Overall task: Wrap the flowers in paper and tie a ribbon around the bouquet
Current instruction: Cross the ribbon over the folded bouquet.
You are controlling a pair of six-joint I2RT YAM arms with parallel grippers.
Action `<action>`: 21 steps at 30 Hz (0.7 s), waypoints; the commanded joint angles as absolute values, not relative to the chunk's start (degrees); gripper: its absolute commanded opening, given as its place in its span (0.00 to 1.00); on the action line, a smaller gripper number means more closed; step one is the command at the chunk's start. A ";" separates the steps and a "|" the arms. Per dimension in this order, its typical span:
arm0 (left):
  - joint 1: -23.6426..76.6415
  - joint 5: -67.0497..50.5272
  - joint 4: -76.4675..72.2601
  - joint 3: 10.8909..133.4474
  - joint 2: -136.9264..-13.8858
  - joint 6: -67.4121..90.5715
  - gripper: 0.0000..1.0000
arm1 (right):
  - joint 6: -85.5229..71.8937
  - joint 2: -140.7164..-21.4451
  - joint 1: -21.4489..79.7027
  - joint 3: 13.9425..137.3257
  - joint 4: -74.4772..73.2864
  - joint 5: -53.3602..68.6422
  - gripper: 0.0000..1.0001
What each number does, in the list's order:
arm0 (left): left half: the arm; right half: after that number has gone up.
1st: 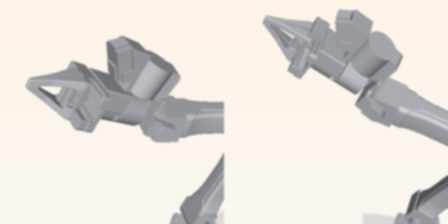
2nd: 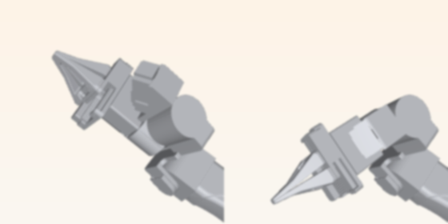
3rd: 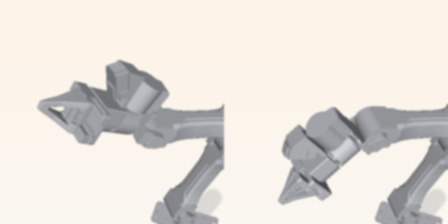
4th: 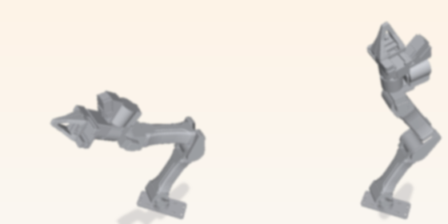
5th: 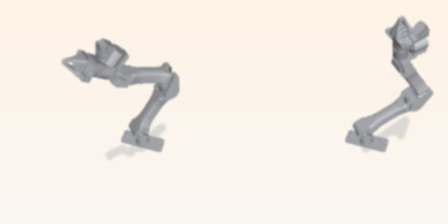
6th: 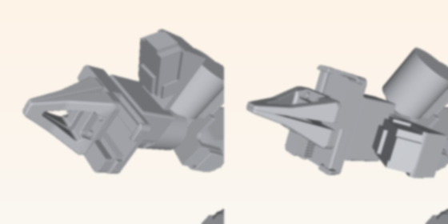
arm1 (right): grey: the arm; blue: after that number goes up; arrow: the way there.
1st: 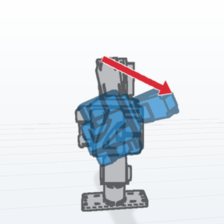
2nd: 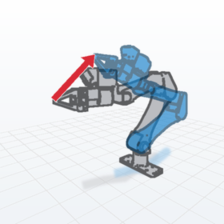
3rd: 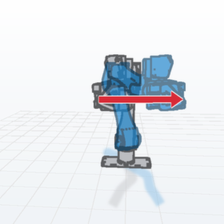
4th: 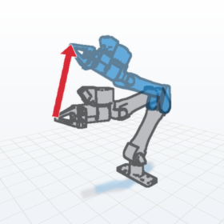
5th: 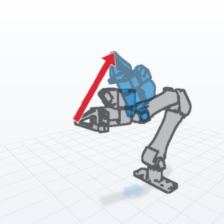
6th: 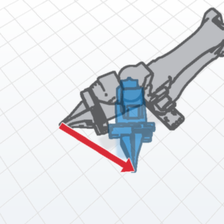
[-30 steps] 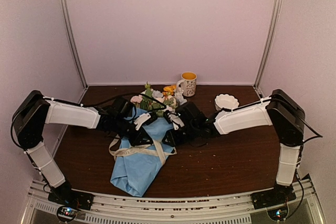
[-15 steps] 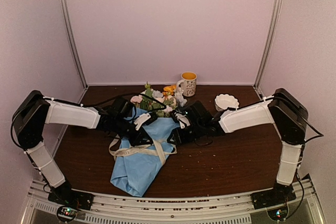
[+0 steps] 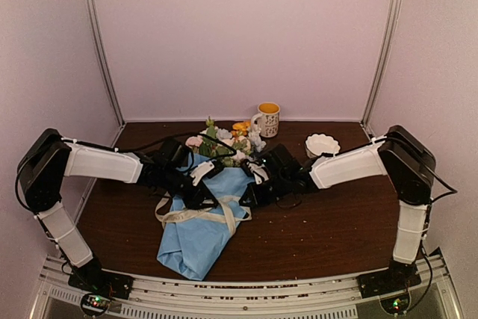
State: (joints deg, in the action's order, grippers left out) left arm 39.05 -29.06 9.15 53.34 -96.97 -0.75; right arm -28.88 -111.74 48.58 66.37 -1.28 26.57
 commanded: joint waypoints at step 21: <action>38.68 -19.70 14.66 53.26 -94.22 0.45 0.55 | -26.90 -96.06 51.61 63.75 7.48 39.02 0.00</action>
